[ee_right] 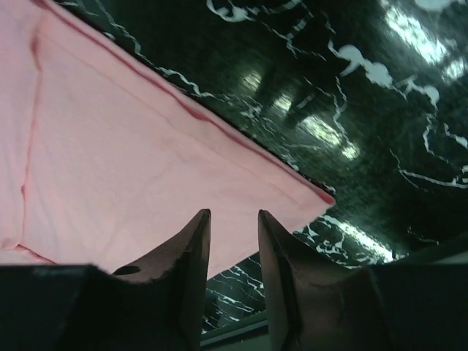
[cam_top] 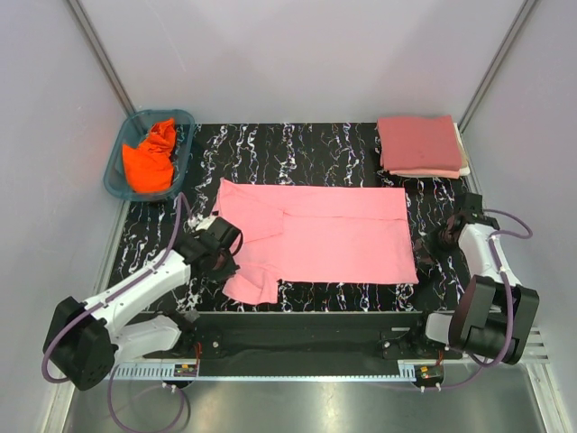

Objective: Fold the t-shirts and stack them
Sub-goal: Fold the tshirt

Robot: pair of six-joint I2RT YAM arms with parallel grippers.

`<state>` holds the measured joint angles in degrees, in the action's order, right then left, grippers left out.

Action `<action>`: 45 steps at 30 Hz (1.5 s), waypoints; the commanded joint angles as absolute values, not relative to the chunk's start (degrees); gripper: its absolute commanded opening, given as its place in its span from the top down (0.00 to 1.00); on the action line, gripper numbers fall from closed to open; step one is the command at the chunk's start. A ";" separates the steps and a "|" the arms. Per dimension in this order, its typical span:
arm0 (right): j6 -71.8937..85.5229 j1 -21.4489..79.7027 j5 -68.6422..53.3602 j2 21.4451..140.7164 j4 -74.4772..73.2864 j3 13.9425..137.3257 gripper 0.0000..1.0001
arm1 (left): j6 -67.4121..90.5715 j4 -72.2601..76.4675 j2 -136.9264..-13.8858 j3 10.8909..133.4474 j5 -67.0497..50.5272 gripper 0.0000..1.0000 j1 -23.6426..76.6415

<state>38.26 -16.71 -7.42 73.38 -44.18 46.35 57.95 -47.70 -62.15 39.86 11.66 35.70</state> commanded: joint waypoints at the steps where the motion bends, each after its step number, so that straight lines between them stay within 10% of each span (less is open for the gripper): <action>1: 43.93 -16.79 -4.14 70.84 -47.90 43.95 0.60 | 52.13 -42.39 -59.42 40.52 13.46 1.00 35.86; 45: 45.79 -13.72 1.41 82.00 -49.66 41.66 0.58 | 45.44 -28.48 -59.85 40.95 -3.86 1.00 30.32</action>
